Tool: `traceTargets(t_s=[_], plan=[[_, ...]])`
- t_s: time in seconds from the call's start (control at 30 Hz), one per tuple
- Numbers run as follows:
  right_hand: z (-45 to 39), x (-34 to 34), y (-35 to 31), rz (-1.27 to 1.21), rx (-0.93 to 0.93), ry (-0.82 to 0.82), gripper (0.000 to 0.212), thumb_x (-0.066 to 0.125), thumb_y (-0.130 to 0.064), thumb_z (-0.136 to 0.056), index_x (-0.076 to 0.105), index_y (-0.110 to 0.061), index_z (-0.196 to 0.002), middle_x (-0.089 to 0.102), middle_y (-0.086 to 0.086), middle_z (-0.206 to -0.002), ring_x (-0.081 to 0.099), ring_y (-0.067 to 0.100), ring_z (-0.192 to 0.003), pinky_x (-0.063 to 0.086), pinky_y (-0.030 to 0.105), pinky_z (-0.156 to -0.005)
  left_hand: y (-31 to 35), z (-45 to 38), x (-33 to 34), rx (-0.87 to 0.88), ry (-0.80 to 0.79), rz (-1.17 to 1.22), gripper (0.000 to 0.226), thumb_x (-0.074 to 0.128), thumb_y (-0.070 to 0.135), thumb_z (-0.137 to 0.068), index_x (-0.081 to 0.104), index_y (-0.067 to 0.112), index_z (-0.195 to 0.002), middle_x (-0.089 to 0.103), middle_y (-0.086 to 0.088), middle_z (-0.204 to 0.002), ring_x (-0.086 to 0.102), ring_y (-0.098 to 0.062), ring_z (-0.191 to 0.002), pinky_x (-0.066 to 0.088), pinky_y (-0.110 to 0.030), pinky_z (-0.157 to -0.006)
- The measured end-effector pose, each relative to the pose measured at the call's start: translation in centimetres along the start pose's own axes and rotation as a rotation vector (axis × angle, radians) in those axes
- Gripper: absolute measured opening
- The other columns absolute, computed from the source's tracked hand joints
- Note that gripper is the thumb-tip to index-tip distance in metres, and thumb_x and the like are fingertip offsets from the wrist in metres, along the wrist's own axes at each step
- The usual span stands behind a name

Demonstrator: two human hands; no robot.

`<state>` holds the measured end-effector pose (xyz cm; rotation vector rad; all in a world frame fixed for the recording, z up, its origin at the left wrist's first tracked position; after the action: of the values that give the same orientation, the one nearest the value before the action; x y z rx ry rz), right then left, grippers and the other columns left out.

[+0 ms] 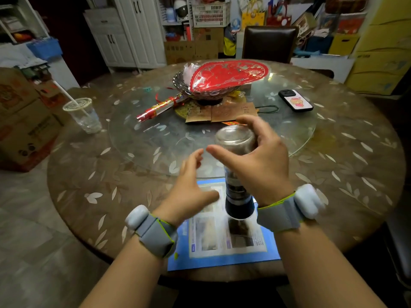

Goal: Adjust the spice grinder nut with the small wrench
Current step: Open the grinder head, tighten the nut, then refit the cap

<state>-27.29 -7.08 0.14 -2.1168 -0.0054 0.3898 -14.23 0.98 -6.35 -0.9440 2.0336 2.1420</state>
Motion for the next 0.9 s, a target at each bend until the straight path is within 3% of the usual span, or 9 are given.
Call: traceTargets(t_s=[0.13,0.2,0.27,0.37,0.5,0.6,0.73,0.8,0.9], plan=[[0.3,0.5,0.0,-0.035,-0.021,-0.022,0.068,0.084,-0.052,-0.055,0.062,-0.021,-0.111,0.068,-0.006,-0.104,0.064,0.008,-0.096,0.054,0.033,-0.087,-0.9,0.4,1.7,-0.021,-0.256,0.027,0.118,0.087,0.026,-0.058,0.011,0.032,-0.148,0.049,0.012,-0.139,0.043,0.000,-0.131,0.039,-0.031,-0.109],[0.2,0.5,-0.1,-0.096,0.001,-0.014,0.069,0.086,-0.050,-0.054,0.062,-0.019,-0.111,0.068,-0.006,-0.104,0.065,0.009,-0.096,0.054,0.034,-0.087,-1.1,0.6,2.1,-0.022,-0.230,0.042,0.115,0.090,0.023,-0.058,0.016,0.031,-0.146,0.056,0.018,-0.128,0.052,0.002,-0.121,0.044,-0.029,-0.103],[0.0,0.5,-0.5,-0.166,0.022,0.005,0.069,0.087,-0.048,-0.053,0.062,-0.019,-0.111,0.068,-0.005,-0.104,0.066,0.010,-0.096,0.054,0.036,-0.087,-1.1,0.9,2.3,0.018,-0.156,0.028,0.108,0.090,0.020,-0.059,0.023,0.030,-0.144,0.056,0.024,-0.122,0.053,0.009,-0.114,0.045,-0.016,-0.095],[-0.3,0.4,-0.9,-0.307,0.055,-0.004,0.069,0.086,-0.044,-0.053,0.058,-0.020,-0.111,0.067,0.000,-0.108,0.066,0.013,-0.098,0.055,0.036,-0.088,-1.1,1.0,2.3,0.068,-0.098,0.035,0.089,0.085,0.012,-0.064,0.036,0.024,-0.136,0.061,0.019,-0.110,0.059,0.008,-0.099,0.045,-0.009,-0.080],[-0.7,1.3,0.3,-0.650,0.217,-0.349,0.063,0.084,-0.019,-0.060,0.057,-0.002,-0.114,0.069,0.010,-0.098,0.066,0.014,-0.086,0.053,0.027,-0.076,-0.6,0.7,2.3,0.083,-0.169,0.123,0.065,0.075,0.005,-0.067,0.045,0.017,-0.124,0.068,-0.003,-0.099,0.066,-0.015,-0.090,0.055,-0.032,-0.079],[0.0,2.3,1.3,-0.672,0.325,-0.587,0.036,0.078,-0.003,-0.067,0.064,-0.006,-0.100,0.071,0.013,-0.084,0.066,0.026,-0.078,0.053,0.036,-0.076,-0.4,0.2,2.5,0.147,-0.132,0.051,0.030,0.070,0.004,-0.067,0.061,0.020,-0.091,0.070,0.003,-0.083,0.067,-0.013,-0.077,0.052,-0.025,-0.068],[0.2,2.9,1.0,-0.536,0.300,-0.559,0.022,0.074,0.007,-0.073,0.060,0.009,-0.090,0.067,0.002,-0.065,0.065,0.021,-0.059,0.055,0.034,-0.066,-1.0,0.0,2.7,0.127,-0.054,0.069,0.034,0.074,-0.003,-0.065,0.061,0.027,-0.073,0.069,0.020,-0.069,0.064,0.003,-0.066,0.049,-0.014,-0.062],[0.2,3.4,0.8,-0.490,0.274,-0.508,0.025,0.076,0.001,-0.072,0.060,0.008,-0.089,0.066,0.006,-0.066,0.065,0.025,-0.060,0.055,0.039,-0.067,-1.9,-0.5,2.9,0.102,0.008,0.102,0.034,0.080,0.006,-0.061,0.062,0.022,-0.084,0.069,0.023,-0.073,0.064,0.005,-0.069,0.049,-0.014,-0.064],[0.5,4.4,1.0,-0.360,0.215,-0.338,0.029,0.079,-0.021,-0.062,0.062,-0.006,-0.080,0.067,0.015,-0.073,0.067,0.035,-0.072,0.055,0.046,-0.074,-1.8,-0.8,2.9,0.052,0.120,0.185,0.061,0.082,0.018,-0.052,0.057,0.016,-0.108,0.069,0.014,-0.090,0.066,-0.001,-0.086,0.056,-0.026,-0.078]])
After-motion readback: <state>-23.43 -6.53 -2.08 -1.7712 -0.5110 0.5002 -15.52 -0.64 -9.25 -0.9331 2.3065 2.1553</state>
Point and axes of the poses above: each hand's wrist, its own z-axis away from the middle knuckle, its own x-axis out of the palm, y = z × x, the point moved 1 cm from there along -z, towards the middle knuckle
